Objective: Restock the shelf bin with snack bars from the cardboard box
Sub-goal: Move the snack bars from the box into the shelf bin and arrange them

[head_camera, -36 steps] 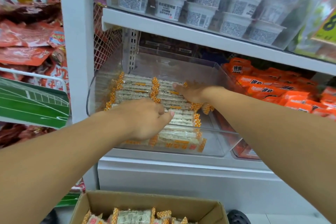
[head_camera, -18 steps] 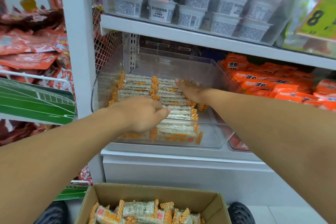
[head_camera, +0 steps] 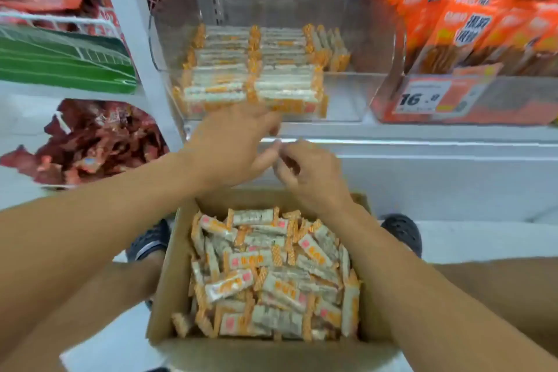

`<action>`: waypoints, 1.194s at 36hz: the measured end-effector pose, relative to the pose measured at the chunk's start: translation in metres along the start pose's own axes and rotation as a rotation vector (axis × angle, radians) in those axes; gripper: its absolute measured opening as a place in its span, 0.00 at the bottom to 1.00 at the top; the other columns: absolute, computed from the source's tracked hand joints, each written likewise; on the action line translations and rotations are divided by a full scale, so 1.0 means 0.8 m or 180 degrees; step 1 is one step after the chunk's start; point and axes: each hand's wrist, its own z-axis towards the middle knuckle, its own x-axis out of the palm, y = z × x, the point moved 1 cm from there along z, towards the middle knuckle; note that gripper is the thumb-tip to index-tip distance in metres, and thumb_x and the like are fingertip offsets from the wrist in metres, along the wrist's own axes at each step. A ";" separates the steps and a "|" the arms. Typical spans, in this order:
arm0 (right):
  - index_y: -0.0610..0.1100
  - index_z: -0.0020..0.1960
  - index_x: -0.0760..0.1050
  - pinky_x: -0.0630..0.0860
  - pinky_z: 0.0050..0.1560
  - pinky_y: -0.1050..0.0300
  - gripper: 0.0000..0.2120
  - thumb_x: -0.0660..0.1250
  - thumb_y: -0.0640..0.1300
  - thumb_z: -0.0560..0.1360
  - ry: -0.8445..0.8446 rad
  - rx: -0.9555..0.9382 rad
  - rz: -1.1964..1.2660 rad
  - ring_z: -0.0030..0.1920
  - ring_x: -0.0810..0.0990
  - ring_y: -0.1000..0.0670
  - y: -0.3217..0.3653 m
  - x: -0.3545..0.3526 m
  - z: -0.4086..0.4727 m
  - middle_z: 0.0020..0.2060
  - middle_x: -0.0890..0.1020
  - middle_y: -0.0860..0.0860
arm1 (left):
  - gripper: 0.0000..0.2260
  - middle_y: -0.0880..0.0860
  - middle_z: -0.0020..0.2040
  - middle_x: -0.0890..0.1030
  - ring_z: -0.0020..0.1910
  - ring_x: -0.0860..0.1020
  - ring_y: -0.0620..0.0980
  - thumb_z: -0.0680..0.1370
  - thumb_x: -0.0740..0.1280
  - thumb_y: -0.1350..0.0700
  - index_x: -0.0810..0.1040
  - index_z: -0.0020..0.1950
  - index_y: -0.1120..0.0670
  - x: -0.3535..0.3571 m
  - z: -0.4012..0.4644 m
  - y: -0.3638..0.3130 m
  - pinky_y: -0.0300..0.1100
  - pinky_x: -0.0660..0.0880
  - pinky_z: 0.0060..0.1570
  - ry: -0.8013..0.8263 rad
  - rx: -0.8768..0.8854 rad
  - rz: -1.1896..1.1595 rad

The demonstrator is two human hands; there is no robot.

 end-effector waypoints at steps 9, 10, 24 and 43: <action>0.44 0.54 0.76 0.78 0.53 0.45 0.28 0.73 0.66 0.69 0.3530 0.1969 -0.0102 0.48 0.80 0.45 -0.087 0.084 -0.201 0.48 0.81 0.44 | 0.36 0.55 0.72 0.66 0.69 0.68 0.59 0.74 0.71 0.41 0.61 0.76 0.52 0.187 -0.161 -0.031 0.53 0.73 0.63 0.3036 -0.1907 -0.0020; 0.41 0.56 0.75 0.76 0.53 0.46 0.31 0.74 0.66 0.68 0.3633 0.2068 -0.0023 0.50 0.79 0.45 -0.087 0.083 -0.207 0.51 0.80 0.43 | 0.38 0.55 0.73 0.64 0.71 0.66 0.60 0.73 0.72 0.41 0.59 0.77 0.51 0.196 -0.169 -0.035 0.55 0.72 0.63 0.3065 -0.1949 -0.0020; 0.42 0.41 0.74 0.75 0.43 0.48 0.18 0.81 0.50 0.67 0.3942 0.1604 0.0119 0.41 0.77 0.42 -0.063 0.117 -0.203 0.39 0.78 0.42 | 0.08 0.54 0.56 0.78 0.66 0.68 0.59 0.78 0.67 0.57 0.75 0.57 0.53 0.232 -0.184 -0.057 0.58 0.63 0.67 0.3277 -0.1306 0.0851; 0.38 0.49 0.81 0.81 0.51 0.55 0.11 0.77 0.40 0.70 0.2308 0.4096 0.3203 0.46 0.86 0.47 -0.097 0.065 -0.165 0.45 0.86 0.42 | 0.37 0.50 0.81 0.53 0.79 0.51 0.49 0.78 0.65 0.38 0.54 0.81 0.52 0.214 -0.134 -0.074 0.46 0.52 0.74 0.1649 -0.3882 -0.4531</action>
